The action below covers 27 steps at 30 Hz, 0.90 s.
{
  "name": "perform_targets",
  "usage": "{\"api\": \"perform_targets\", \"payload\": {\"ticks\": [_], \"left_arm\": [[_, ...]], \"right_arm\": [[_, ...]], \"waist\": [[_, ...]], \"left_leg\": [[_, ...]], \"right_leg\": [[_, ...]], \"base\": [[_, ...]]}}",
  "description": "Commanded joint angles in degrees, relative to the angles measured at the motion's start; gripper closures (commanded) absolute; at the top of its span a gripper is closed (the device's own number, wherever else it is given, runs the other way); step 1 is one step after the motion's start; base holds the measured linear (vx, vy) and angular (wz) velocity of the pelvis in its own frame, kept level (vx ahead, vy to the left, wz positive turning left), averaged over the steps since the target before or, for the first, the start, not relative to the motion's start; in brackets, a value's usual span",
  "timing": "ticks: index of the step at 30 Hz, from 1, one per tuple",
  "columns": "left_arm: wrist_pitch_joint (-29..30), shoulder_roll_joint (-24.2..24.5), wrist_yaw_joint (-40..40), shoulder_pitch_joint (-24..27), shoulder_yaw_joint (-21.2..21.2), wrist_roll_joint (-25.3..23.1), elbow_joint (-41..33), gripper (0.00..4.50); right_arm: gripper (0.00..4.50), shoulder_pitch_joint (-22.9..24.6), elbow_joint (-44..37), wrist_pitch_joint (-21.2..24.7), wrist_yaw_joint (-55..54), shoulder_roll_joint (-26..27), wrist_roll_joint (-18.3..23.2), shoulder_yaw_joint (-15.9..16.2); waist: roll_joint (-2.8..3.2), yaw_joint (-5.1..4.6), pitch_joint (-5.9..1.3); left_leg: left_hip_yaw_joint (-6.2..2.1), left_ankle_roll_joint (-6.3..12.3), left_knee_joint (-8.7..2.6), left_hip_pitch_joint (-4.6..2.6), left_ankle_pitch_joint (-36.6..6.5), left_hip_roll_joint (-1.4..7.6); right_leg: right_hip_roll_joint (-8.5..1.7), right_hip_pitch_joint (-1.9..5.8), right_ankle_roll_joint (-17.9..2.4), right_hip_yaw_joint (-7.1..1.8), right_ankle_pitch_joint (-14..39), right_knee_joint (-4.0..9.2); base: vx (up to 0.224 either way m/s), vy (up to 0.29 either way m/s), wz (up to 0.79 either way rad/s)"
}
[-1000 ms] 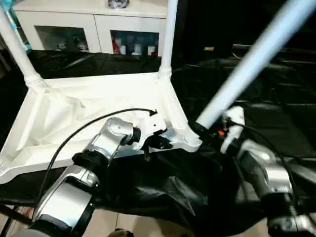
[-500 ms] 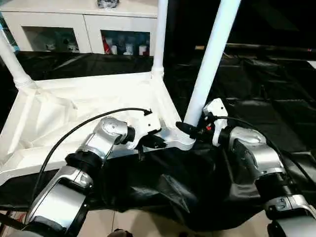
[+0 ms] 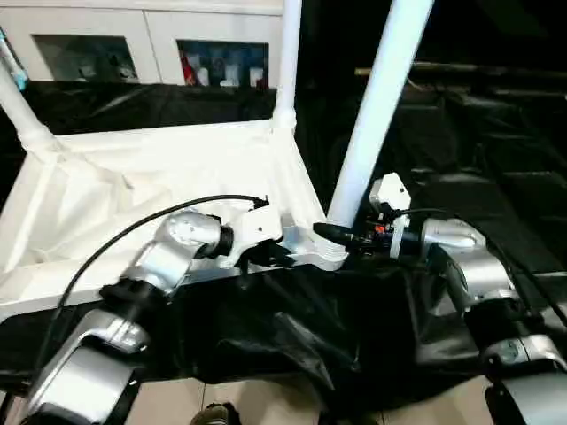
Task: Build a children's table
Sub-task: Insert table leg to table base
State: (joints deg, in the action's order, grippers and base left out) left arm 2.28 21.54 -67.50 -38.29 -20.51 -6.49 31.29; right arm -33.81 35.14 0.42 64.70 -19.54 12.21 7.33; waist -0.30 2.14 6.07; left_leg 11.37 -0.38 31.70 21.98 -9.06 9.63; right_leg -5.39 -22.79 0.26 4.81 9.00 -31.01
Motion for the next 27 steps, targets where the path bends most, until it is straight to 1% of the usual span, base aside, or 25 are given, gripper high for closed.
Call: {"api": "perform_targets", "payload": {"ticks": [1,2,3,4,5,6,9,12,14,16,17,18,19,20,21,22,23,24,25,26,27], "left_arm": [[-1.03,0.18,-4.17,-0.44,-2.66,-0.64,-5.02,4.50],[-0.98,0.85,-4.19,-0.20,-2.83,-0.81,-6.18,4.50],[-0.98,0.85,-4.19,-0.20,-2.83,-0.81,-6.18,4.50],[-0.79,1.54,-4.21,0.11,-3.01,-0.85,-7.39,4.50],[-0.61,1.81,-4.28,0.28,-3.05,-0.79,-7.88,4.50],[-0.44,2.04,-4.39,0.41,-3.09,-0.75,-8.30,4.50],[-0.06,2.54,-4.55,0.88,-3.12,-0.59,-9.32,4.50],[1.64,2.84,-4.58,1.56,-2.94,-0.17,-10.47,4.50],[2.81,2.81,-4.14,1.86,-2.70,0.10,-10.94,4.50],[5.11,2.45,-3.08,2.11,-2.10,0.77,-11.65,4.50],[8.02,1.65,-1.81,2.04,-1.29,1.60,-12.21,4.50],[9.34,1.06,-0.99,1.90,-0.89,1.88,-12.41,4.50],[9.47,1.01,-0.92,1.89,-0.86,1.91,-12.43,4.50],[11.64,0.08,0.29,1.63,-0.46,2.03,-12.77,4.50],[13.80,-1.22,2.13,1.11,-0.28,1.61,-12.64,4.50],[14.72,-1.84,3.02,0.86,-0.20,1.38,-12.52,4.50],[16.28,-2.82,4.48,0.46,-0.11,0.97,-12.39,4.50],[19.00,-4.94,7.81,-0.29,0.12,0.00,-11.82,4.50],[21.11,-6.90,10.38,-0.86,0.11,-0.77,-11.14,4.50],[22.62,-8.30,12.11,-1.20,-0.01,-1.37,-10.64,4.50],[23.19,-8.90,13.15,-1.32,0.02,-1.71,-10.37,4.50]], "right_arm": [[2.60,3.64,7.30,2.39,0.28,-0.86,-5.18,5.00],[2.60,3.43,7.49,1.82,1.08,-0.92,-5.26,4.91],[2.60,3.43,7.49,1.82,1.08,-0.92,-5.26,4.91],[2.60,3.08,8.14,0.89,1.88,-0.95,-5.39,4.81],[2.61,2.93,8.44,0.46,2.14,-0.97,-5.42,4.81],[2.61,2.83,8.62,0.22,2.28,-0.99,-5.43,4.81],[2.61,2.76,8.84,-0.23,2.57,-1.04,-5.58,4.87],[2.61,2.51,9.25,0.62,1.56,-0.73,-5.64,4.40],[2.61,2.47,9.29,1.52,0.34,-0.36,-5.64,4.02],[2.61,2.41,9.78,1.86,-1.94,0.35,-5.83,3.48],[2.61,2.01,11.09,2.44,-6.25,1.24,-6.67,2.93],[2.61,1.90,11.63,2.54,-8.40,1.72,-7.15,2.75],[2.61,1.89,11.68,2.55,-8.61,1.76,-7.20,2.73],[2.61,1.75,12.42,2.74,-11.71,2.54,-7.85,2.49],[2.61,1.53,13.22,3.31,-15.40,3.78,-8.27,2.11],[2.61,1.42,13.58,3.59,-17.08,4.37,-8.42,1.92],[2.61,1.22,14.18,4.09,-19.78,5.36,-8.64,1.59],[2.61,0.68,15.36,4.85,-23.83,7.16,-8.58,0.88],[2.61,-0.11,16.82,5.50,-27.69,8.90,-8.43,0.19],[2.61,-0.79,18.03,5.86,-30.53,10.14,-8.39,-0.24],[2.61,-1.06,18.46,5.75,-31.65,10.55,-8.52,-0.27]], "waist": [[0.57,0.18,-2.09],[0.60,0.30,-2.03],[0.49,0.37,-2.20],[0.48,0.36,-2.14],[0.36,0.30,-2.32],[0.49,0.33,-2.25],[0.59,0.26,-2.44],[0.57,0.13,-2.54],[0.57,0.06,-2.61],[0.25,-0.05,-2.56],[0.28,-0.10,-2.52],[0.24,-0.35,-2.49],[0.25,-0.50,-2.38],[0.16,-0.66,-2.28],[0.01,-0.80,-2.20],[0.05,-0.91,-2.09],[0.06,-1.20,-1.84],[0.12,-1.47,-1.75],[0.43,-1.72,-1.59],[0.50,-2.11,-1.51],[0.57,-2.65,-1.32]], "left_leg": [[-2.65,-2.85,-5.30,-1.81,-30.73,4.51],[-2.44,-2.54,-5.24,-1.70,-29.41,4.54],[-2.31,-2.29,-5.10,-1.82,-28.66,4.55],[-2.28,-2.20,-5.11,-1.72,-28.38,4.54],[-2.23,-2.02,-5.04,-1.61,-27.71,4.54],[-2.24,-2.08,-5.02,-1.68,-27.44,4.58],[-2.25,-2.44,-5.08,-1.74,-27.25,4.69],[-2.25,-2.82,-5.14,-1.72,-27.57,4.67],[-2.22,-3.00,-5.09,-1.85,-27.90,4.66],[-2.26,-3.02,-5.07,-1.82,-28.29,4.59],[-2.35,-3.26,-5.10,-1.82,-28.46,4.60],[-2.56,-3.55,-5.11,-1.66,-28.72,4.51],[-2.71,-3.76,-5.19,-1.52,-29.20,4.51],[-2.96,-4.06,-5.23,-1.55,-30.85,4.39],[-3.15,-4.38,-5.20,-1.80,-32.18,4.37],[-3.26,-4.48,-5.21,-1.84,-32.99,4.31],[-3.60,-4.87,-5.23,-2.06,-34.87,4.21],[-3.84,-5.24,-5.26,-2.21,-36.34,4.14],[-3.98,-5.56,-5.31,-2.21,-37.16,4.13],[-4.29,-5.83,-5.36,-2.37,-39.05,4.06],[-4.56,-5.96,-5.32,-2.79,-41.56,3.93]], "right_leg": [[-4.56,0.38,-11.76,-3.49,25.85,3.82],[-4.52,0.39,-12.36,-3.53,24.98,3.70],[-4.52,0.44,-12.73,-3.53,25.06,3.60],[-4.49,0.48,-12.75,-3.54,25.25,3.61],[-4.52,0.64,-12.76,-3.51,25.72,3.54],[-4.51,0.53,-12.71,-3.52,26.17,3.59],[-4.30,0.60,-12.82,-3.47,25.55,3.45],[-4.19,0.69,-13.04,-3.45,25.07,3.31],[-4.22,0.58,-13.17,-3.50,25.45,3.33],[-4.29,0.58,-12.73,-3.50,27.02,3.51],[-4.46,0.52,-12.45,-3.55,28.25,3.50],[-4.54,0.55,-12.04,-3.47,29.65,3.62],[-4.57,0.62,-11.60,-3.38,30.68,3.67],[-4.56,0.55,-10.22,-3.21,33.72,3.96],[-4.67,0.34,-9.12,-3.16,36.36,4.25],[-4.66,0.25,-8.57,-3.08,37.77,4.40],[-4.68,0.07,-7.24,-2.75,40.97,4.86],[-4.66,-0.01,-6.17,-2.50,42.49,5.16],[-4.67,0.00,-6.10,-2.35,42.28,5.19],[-4.47,0.06,-5.42,-1.71,42.58,5.45],[-4.22,0.02,-4.91,-0.88,42.19,5.82]], "base": [[0.057,-0.035,0.01],[0.000,0.000,0.00],[0.000,0.000,0.00],[0.000,0.000,0.00],[0.000,0.000,0.00],[0.000,0.000,0.00],[0.000,0.000,0.00],[0.000,0.000,0.00],[0.000,0.000,0.00],[0.000,0.000,0.00],[0.000,0.000,0.00],[0.000,0.000,0.00],[0.000,0.000,0.00],[0.000,0.000,0.00],[0.000,0.000,0.00],[0.000,0.000,0.00],[0.000,0.000,0.00],[0.000,0.000,0.00],[0.000,0.000,0.00],[0.000,0.000,0.00],[0.000,0.000,0.00]]}}
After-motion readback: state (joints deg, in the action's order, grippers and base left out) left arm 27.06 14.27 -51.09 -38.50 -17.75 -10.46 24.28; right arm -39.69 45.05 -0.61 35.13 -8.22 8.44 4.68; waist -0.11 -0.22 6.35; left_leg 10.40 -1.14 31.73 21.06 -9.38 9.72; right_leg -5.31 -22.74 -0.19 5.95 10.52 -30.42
